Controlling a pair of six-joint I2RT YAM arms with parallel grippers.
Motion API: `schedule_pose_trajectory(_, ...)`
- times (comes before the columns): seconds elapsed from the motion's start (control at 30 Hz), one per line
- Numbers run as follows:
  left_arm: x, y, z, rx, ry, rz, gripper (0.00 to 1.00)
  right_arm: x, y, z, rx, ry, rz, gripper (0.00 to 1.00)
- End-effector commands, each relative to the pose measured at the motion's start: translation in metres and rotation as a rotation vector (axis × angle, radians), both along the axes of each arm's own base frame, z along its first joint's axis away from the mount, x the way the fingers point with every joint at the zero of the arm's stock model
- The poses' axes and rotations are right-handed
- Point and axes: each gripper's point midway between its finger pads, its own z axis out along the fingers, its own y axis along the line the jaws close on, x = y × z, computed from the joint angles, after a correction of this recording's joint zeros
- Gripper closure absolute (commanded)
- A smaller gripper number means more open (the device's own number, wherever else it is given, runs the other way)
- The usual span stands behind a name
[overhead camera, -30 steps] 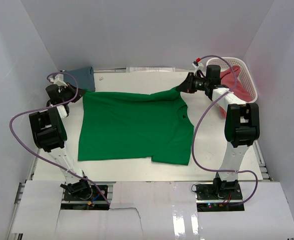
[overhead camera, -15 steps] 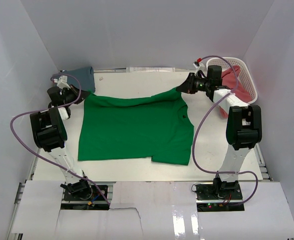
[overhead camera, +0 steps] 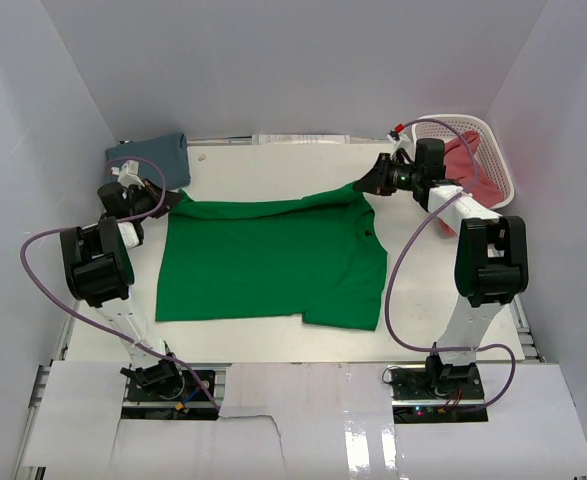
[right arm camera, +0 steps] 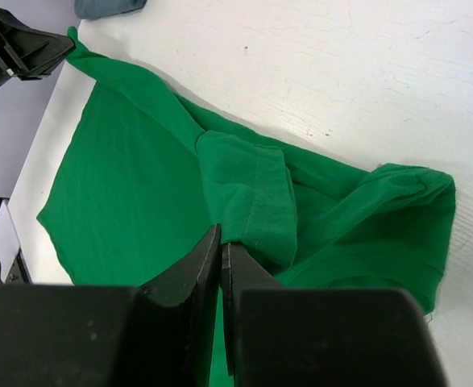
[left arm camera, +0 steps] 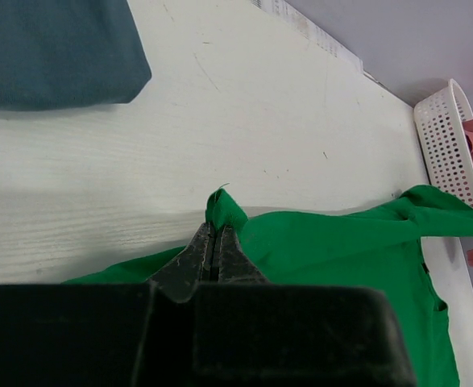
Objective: Fold and stack the t-shirts
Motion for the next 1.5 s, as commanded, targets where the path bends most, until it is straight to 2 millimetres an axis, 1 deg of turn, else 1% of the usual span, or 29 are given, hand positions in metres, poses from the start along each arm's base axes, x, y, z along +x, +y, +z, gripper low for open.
schedule_pose_trajectory(0.0,0.0,0.004,0.041,0.051,-0.108,0.008,1.0,-0.001,-0.007,0.029,0.006,-0.089,-0.009,0.92)
schedule_pose_trajectory(0.2,-0.003,0.008,0.048,0.031,-0.118,0.016,1.0,-0.005,-0.01,0.034,0.005,-0.096,-0.017,0.92)
schedule_pose_trajectory(0.27,-0.005,0.009,0.047,0.03,-0.114,0.022,1.0,-0.008,-0.011,0.03,0.005,-0.087,-0.018,0.92)
schedule_pose_trajectory(0.3,-0.007,0.009,0.047,0.028,-0.112,0.024,1.0,-0.01,-0.012,0.032,0.004,-0.093,-0.018,0.92)
schedule_pose_trajectory(0.37,-0.008,0.012,0.046,0.025,-0.11,0.036,1.0,-0.015,-0.012,0.026,-0.001,-0.081,-0.02,0.92)
schedule_pose_trajectory(0.53,-0.011,0.016,0.05,0.005,-0.118,0.044,1.0,-0.023,-0.013,0.023,-0.004,-0.073,-0.019,0.92)
schedule_pose_trajectory(0.63,-0.012,0.019,0.053,-0.001,-0.123,0.049,1.0,-0.025,-0.013,0.026,-0.002,-0.082,-0.017,0.92)
schedule_pose_trajectory(0.8,-0.013,0.022,0.051,-0.015,-0.116,0.063,1.0,-0.028,-0.015,0.028,-0.004,-0.084,-0.023,0.92)
schedule_pose_trajectory(1.03,-0.016,0.022,0.052,-0.024,-0.117,0.064,1.0,-0.036,-0.014,0.025,-0.004,-0.075,-0.021,0.92)
schedule_pose_trajectory(1.3,-0.019,0.023,0.057,-0.033,-0.123,0.067,1.0,-0.04,-0.016,0.031,-0.003,-0.084,-0.023,0.92)
schedule_pose_trajectory(1.47,-0.021,0.022,0.058,-0.045,-0.122,0.062,1.0,-0.045,-0.016,0.03,-0.011,-0.085,-0.025,0.92)
